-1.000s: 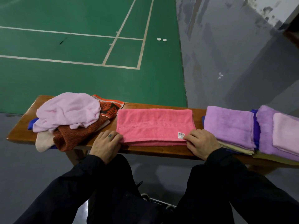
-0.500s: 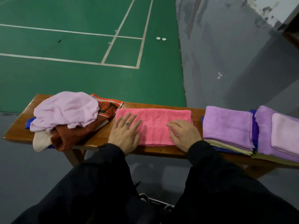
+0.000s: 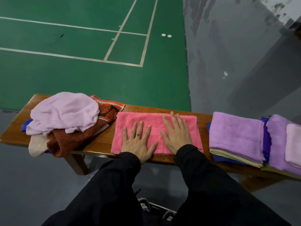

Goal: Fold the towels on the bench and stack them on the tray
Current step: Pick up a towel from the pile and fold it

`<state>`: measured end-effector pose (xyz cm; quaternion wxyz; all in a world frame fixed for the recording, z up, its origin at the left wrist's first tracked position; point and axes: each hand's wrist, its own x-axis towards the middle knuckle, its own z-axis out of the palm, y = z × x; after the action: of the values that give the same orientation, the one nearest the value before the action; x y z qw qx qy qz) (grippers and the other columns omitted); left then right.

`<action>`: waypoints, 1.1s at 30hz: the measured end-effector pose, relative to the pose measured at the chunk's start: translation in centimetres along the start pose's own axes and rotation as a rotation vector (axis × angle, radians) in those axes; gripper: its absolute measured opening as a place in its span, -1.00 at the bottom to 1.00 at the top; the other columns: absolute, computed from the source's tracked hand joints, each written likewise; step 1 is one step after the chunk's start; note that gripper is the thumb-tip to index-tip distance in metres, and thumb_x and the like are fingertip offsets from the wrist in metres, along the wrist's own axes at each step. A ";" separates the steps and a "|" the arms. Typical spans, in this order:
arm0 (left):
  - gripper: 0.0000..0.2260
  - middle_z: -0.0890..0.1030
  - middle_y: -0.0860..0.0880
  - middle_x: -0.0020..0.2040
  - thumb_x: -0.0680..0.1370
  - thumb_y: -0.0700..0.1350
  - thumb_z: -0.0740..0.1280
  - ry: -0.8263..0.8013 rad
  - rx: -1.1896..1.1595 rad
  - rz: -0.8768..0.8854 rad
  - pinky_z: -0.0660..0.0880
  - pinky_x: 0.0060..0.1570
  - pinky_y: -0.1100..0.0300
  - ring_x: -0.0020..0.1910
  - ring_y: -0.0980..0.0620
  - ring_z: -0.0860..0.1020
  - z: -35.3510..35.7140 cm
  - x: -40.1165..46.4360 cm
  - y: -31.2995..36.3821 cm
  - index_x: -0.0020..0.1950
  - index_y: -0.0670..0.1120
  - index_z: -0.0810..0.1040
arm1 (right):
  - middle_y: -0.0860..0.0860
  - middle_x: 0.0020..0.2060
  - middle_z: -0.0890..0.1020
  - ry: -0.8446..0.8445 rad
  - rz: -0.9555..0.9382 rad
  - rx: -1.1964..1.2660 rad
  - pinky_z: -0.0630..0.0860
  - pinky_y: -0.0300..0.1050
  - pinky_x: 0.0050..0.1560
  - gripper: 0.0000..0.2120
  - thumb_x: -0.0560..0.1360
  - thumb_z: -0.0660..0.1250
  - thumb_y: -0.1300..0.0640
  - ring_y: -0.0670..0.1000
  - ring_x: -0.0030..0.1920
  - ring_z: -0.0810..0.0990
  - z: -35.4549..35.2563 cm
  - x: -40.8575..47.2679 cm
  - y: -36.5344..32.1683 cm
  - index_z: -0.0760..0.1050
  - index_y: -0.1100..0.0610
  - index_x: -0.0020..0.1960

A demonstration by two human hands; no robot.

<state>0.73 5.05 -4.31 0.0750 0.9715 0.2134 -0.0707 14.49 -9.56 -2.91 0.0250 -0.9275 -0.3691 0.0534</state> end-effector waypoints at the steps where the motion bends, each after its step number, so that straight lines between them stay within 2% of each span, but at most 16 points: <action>1: -0.27 -0.33 -0.02 0.64 0.55 0.45 -0.23 -0.010 -0.002 0.004 -0.33 0.50 -0.31 0.61 -0.08 -0.35 0.0 0.0 -0.1 0.64 0.15 -0.27 | 0.06 0.66 -0.20 -0.038 0.016 -0.019 -0.17 0.14 0.64 -0.29 0.60 -0.31 -0.36 0.09 0.66 -0.19 0.4 0.3 0.5 -0.24 -0.09 0.66; 3: -0.25 -0.33 0.00 0.63 0.54 0.47 -0.22 -0.016 -0.002 0.001 -0.33 0.50 -0.30 0.61 -0.07 -0.34 0.0 0.2 -0.2 0.64 0.16 -0.28 | 0.06 0.65 -0.23 -0.072 0.128 -0.037 -0.23 0.13 0.63 -0.26 0.60 -0.30 -0.40 0.09 0.66 -0.22 1.0 0.5 2.2 -0.27 -0.05 0.66; 6: -0.23 -0.32 0.00 0.64 0.52 0.49 -0.23 -0.006 -0.009 -0.010 -0.34 0.50 -0.31 0.61 -0.07 -0.33 0.1 0.5 -0.5 0.64 0.16 -0.27 | 0.11 0.66 -0.19 -0.083 0.277 -0.023 -0.20 0.15 0.63 -0.23 0.63 -0.26 -0.36 0.11 0.66 -0.21 0.7 0.6 4.3 -0.24 0.07 0.67; 10: -0.22 -0.34 -0.01 0.63 0.52 0.49 -0.22 -0.044 0.004 0.001 -0.34 0.50 -0.30 0.61 -0.07 -0.34 -0.2 0.4 -0.4 0.64 0.15 -0.27 | 0.14 0.67 -0.08 -0.049 0.318 -0.016 -0.17 0.19 0.62 -0.26 0.67 -0.20 -0.27 0.13 0.66 -0.14 0.4 0.7 4.1 -0.15 0.19 0.67; 12: -0.22 -0.26 -0.01 0.66 0.53 0.49 -0.17 -0.030 -0.075 0.005 -0.34 0.52 -0.25 0.62 -0.05 -0.31 -0.5 0.3 -0.4 0.66 0.14 -0.18 | 0.17 0.66 0.02 0.073 0.248 -0.023 -0.11 0.21 0.63 -0.27 0.67 -0.16 -0.23 0.17 0.66 -0.04 0.0 0.1 3.3 -0.03 0.22 0.66; 14: -0.23 -0.03 -0.04 0.68 0.55 0.44 -0.09 0.107 -0.211 -0.087 -0.23 0.58 -0.16 0.65 -0.06 -0.17 -1.0 0.2 -1.3 0.67 0.06 0.04 | 0.17 0.65 0.08 0.155 0.079 0.002 -0.02 0.20 0.62 -0.29 0.66 -0.15 -0.23 0.17 0.65 0.04 0.3 -0.7 2.4 0.04 0.17 0.66; 16: -0.25 0.19 -0.13 0.63 0.56 0.34 0.01 0.284 -0.301 -0.301 0.01 0.58 -0.13 0.63 -0.15 0.05 -1.6 -0.1 -3.0 0.62 -0.09 0.19 | 0.11 0.66 0.01 0.081 -0.050 0.012 -0.03 0.17 0.63 -0.29 0.64 -0.26 -0.31 0.13 0.66 -0.01 1.1 -1.6 1.6 -0.05 0.02 0.68; 17: -0.27 0.25 -0.17 0.60 0.57 0.29 0.08 0.298 -0.329 -0.422 0.11 0.55 -0.14 0.59 -0.21 0.13 -1.8 -0.3 -3.8 0.61 -0.14 0.20 | 0.08 0.66 -0.03 0.019 -0.070 0.002 -0.06 0.14 0.64 -0.29 0.61 -0.34 -0.35 0.10 0.66 -0.05 1.6 -1.8 1.5 -0.11 -0.05 0.68; 19: -0.29 0.28 -0.23 0.56 0.58 0.23 0.22 0.210 -0.353 -0.609 0.22 0.44 -0.17 0.49 -0.28 0.25 -2.3 -0.6 -4.9 0.60 -0.17 0.19 | 0.03 0.67 -0.05 -0.036 -0.063 -0.015 -0.11 0.11 0.64 -0.31 0.60 -0.36 -0.36 0.07 0.66 -0.07 2.4 -2.0 1.6 -0.15 -0.13 0.67; 22: -0.39 0.34 -0.26 0.46 0.56 0.18 0.33 0.160 -0.377 -0.711 0.32 0.34 -0.15 0.38 -0.30 0.34 -3.0 -0.3 -5.6 0.46 -0.18 0.38 | 0.03 0.67 -0.02 -0.026 -0.047 -0.007 -0.12 0.10 0.64 -0.33 0.61 -0.30 -0.35 0.07 0.66 -0.06 2.4 -2.0 1.5 -0.11 -0.15 0.67; 24: -0.50 0.38 -0.27 0.39 0.55 0.10 0.38 0.154 -0.424 -0.705 0.34 0.33 -0.13 0.33 -0.30 0.38 -3.3 0.3 -5.4 0.34 -0.21 0.46 | 0.02 0.67 -0.02 -0.034 -0.059 0.010 -0.13 0.09 0.64 -0.31 0.60 -0.31 -0.36 0.06 0.66 -0.06 2.3 -2.1 1.7 -0.10 -0.14 0.67; 27: -0.67 0.47 -0.28 0.23 0.53 -0.09 0.41 0.219 -0.516 -0.546 0.40 0.24 -0.10 0.21 -0.31 0.48 -4.0 1.1 -4.3 0.20 -0.22 0.44 | 0.05 0.66 0.10 0.013 -0.081 0.103 -0.13 0.03 0.63 -0.26 0.60 -0.31 -0.38 0.06 0.66 0.01 1.7 -2.4 1.6 0.05 -0.07 0.66; 30: -0.61 0.48 -0.26 0.24 0.52 -0.12 0.40 0.216 -0.652 -0.598 0.44 0.18 -0.08 0.19 -0.30 0.51 -5.3 1.7 -4.3 0.27 -0.20 0.36 | 0.09 0.59 0.29 0.150 -0.056 0.265 -0.01 0.02 0.61 -0.33 0.64 -0.10 -0.31 0.08 0.62 0.17 1.2 -3.4 1.7 0.26 0.02 0.61; 33: -0.53 0.57 -0.24 0.21 0.49 -0.05 0.41 0.091 -0.676 -0.667 0.49 0.18 -0.05 0.19 -0.30 0.56 -5.0 2.3 -5.7 0.32 -0.19 0.39 | 0.11 0.58 0.32 0.169 0.024 0.294 0.06 0.06 0.61 -0.38 0.63 0.02 -0.21 0.11 0.61 0.19 1.2 -4.0 2.5 0.27 0.05 0.60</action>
<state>0.86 12.01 -0.49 0.3505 0.7732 0.5279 0.0249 13.20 -14.10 -3.98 0.1906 -0.9195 -0.3427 0.0289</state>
